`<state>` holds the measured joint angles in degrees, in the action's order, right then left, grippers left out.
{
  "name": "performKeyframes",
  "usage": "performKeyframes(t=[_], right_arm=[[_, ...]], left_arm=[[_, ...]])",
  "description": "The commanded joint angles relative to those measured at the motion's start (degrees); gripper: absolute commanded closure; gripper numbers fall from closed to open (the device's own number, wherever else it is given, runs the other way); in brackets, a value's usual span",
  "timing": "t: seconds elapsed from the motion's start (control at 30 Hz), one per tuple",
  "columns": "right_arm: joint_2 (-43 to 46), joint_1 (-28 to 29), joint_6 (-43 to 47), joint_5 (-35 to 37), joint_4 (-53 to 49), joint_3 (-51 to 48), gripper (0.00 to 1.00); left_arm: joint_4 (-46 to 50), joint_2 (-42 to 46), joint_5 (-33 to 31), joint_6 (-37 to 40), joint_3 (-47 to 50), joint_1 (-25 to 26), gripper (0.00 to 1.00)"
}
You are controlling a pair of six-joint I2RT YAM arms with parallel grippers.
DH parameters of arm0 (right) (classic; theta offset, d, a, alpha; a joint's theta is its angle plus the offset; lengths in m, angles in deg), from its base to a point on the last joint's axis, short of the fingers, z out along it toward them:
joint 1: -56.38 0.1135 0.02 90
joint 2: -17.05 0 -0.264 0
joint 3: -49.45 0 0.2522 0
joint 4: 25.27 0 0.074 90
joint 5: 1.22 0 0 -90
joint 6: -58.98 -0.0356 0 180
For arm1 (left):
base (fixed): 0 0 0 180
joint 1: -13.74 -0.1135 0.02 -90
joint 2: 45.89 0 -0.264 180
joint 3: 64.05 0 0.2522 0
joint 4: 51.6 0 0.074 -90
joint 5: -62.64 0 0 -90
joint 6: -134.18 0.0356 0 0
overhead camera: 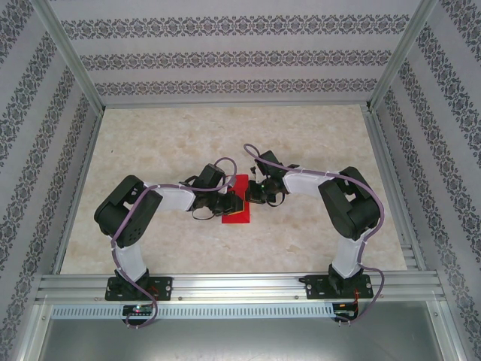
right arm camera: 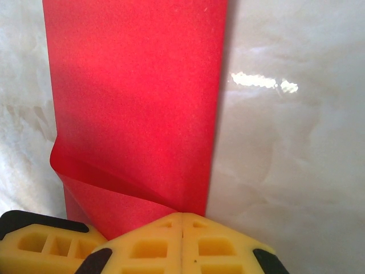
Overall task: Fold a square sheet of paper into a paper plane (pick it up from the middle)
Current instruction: Fold the triangle a second time at the center of the table.
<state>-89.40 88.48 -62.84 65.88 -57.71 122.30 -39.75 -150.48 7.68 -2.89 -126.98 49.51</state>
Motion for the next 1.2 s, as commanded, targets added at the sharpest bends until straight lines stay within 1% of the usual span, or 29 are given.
performKeyframes(t=[0.0, 0.4, 0.5, 0.67, 0.8, 0.9, 0.97, 1.07, 1.17], right_arm=[[0.1, -0.7, -0.4, 1.6, -1.0, 1.2, 0.95], [0.1, -0.6, -0.1, 1.4, -1.7, 2.3, 0.93], [0.5, -0.6, 0.0, 1.7, -2.1, 3.0, 0.90], [3.5, -0.9, -0.7, 3.9, -1.1, 2.7, 0.81], [6.9, -0.9, -1.6, 4.2, 1.3, 0.1, 0.78], [8.6, -0.8, -2.1, 3.3, 2.6, -2.0, 0.78], [9.1, -0.7, -2.5, 1.9, 2.9, -3.1, 0.80], [8.4, 0.1, -2.6, -0.3, 3.7, -4.0, 0.85], [6.7, 0.8, -2.7, -1.0, 3.7, -3.5, 0.89]], left_arm=[[1.0, -0.7, -1.6, -0.7, -0.8, 0.6, 0.85], [2.7, -0.7, -3.6, -2.1, -0.1, 0.7, 0.87], [3.5, -0.6, -4.2, -2.3, -0.1, 0.6, 0.87], [3.9, -0.5, -5.3, -3.4, 0.4, 0.6, 0.88], [4.4, -0.1, -6.3, -4.0, 0.7, 0.6, 0.88], [4.5, -0.1, -6.7, -4.4, 0.7, 0.6, 0.88], [4.5, -0.3, -6.8, -4.6, 0.7, 0.6, 0.88], [4.5, -0.4, -6.8, -4.8, 0.6, 0.6, 0.88], [4.5, -0.4, -7.0, -4.9, 0.7, 0.7, 0.88]])
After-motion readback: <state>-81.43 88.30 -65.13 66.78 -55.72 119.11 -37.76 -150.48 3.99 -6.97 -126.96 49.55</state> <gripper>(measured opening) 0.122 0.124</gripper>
